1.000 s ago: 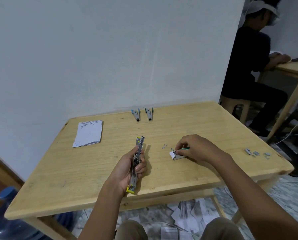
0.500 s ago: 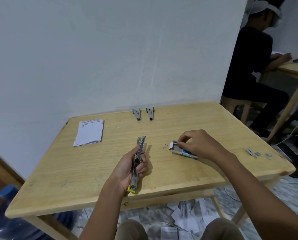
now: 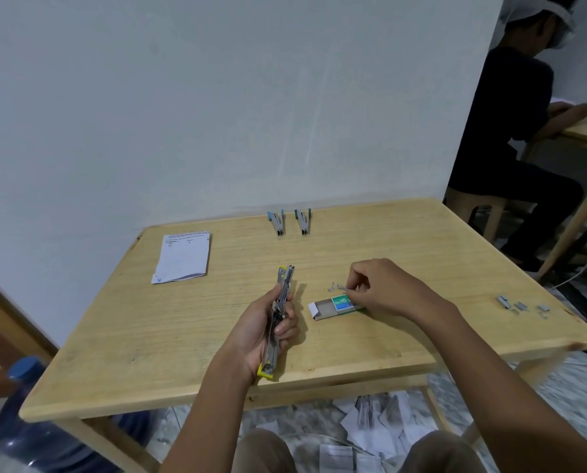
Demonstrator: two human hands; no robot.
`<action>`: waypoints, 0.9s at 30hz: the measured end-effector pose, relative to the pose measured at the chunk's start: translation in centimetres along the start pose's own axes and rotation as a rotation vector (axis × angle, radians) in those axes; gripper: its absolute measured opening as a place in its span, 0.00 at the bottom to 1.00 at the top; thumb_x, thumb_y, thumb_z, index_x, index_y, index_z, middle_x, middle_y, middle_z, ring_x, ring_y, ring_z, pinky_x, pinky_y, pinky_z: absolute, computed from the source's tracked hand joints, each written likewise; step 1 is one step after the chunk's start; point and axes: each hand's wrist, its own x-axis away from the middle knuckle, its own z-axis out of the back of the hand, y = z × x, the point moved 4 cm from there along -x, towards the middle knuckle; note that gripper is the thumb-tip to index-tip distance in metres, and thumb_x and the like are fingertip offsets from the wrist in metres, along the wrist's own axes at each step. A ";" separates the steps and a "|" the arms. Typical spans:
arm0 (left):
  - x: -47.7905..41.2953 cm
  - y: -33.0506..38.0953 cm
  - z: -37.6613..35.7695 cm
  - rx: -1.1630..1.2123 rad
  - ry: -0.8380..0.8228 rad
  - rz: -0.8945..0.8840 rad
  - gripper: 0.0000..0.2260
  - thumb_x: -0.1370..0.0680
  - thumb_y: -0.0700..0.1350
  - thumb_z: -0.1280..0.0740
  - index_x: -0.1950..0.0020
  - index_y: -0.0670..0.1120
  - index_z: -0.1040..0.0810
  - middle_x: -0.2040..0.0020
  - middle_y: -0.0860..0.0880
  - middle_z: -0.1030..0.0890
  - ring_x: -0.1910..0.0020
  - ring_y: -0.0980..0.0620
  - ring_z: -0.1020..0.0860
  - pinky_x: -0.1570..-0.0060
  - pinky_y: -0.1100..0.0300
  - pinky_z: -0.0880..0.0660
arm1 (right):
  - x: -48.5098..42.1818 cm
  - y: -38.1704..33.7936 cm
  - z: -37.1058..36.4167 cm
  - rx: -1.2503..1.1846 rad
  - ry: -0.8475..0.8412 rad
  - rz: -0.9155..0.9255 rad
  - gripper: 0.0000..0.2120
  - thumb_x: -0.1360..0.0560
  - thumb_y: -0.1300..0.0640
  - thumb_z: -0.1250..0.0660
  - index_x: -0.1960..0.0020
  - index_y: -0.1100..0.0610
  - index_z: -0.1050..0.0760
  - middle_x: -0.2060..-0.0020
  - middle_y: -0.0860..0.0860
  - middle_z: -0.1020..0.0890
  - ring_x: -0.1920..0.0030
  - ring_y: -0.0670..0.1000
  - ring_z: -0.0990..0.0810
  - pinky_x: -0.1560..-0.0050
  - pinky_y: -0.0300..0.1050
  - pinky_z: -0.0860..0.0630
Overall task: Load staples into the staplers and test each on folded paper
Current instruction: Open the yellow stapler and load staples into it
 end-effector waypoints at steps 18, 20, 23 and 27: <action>0.1 0.0 0.0 -0.031 0.014 0.004 0.18 0.19 0.53 0.39 0.64 0.45 0.23 0.72 0.48 0.36 0.82 0.55 0.37 0.79 0.64 0.43 | 3.5 2.7 -0.1 -0.004 0.137 0.067 0.01 0.24 0.53 0.30 0.54 0.47 0.20 0.53 0.41 0.16 0.52 0.39 0.20 0.61 0.35 0.26; 0.1 0.0 0.0 -0.042 0.021 0.003 0.18 0.19 0.53 0.39 0.64 0.45 0.23 0.71 0.49 0.36 0.82 0.55 0.37 0.79 0.64 0.43 | 3.4 3.4 0.6 0.057 0.132 0.029 0.02 0.24 0.51 0.30 0.54 0.44 0.22 0.52 0.42 0.16 0.52 0.41 0.21 0.64 0.36 0.29; 0.3 0.1 0.0 -0.064 0.031 0.005 0.19 0.19 0.54 0.39 0.65 0.45 0.23 0.71 0.49 0.37 0.82 0.55 0.37 0.80 0.64 0.43 | 3.2 3.7 1.7 -0.008 0.153 -0.016 0.06 0.24 0.50 0.30 0.54 0.39 0.23 0.54 0.40 0.18 0.52 0.42 0.21 0.63 0.36 0.29; 0.2 0.1 0.0 -0.066 0.025 0.006 0.18 0.19 0.53 0.39 0.64 0.46 0.23 0.70 0.49 0.37 0.81 0.55 0.37 0.79 0.64 0.42 | 2.6 1.3 1.9 -0.261 0.186 0.057 0.04 0.26 0.56 0.27 0.52 0.48 0.16 0.57 0.39 0.16 0.53 0.38 0.19 0.58 0.30 0.26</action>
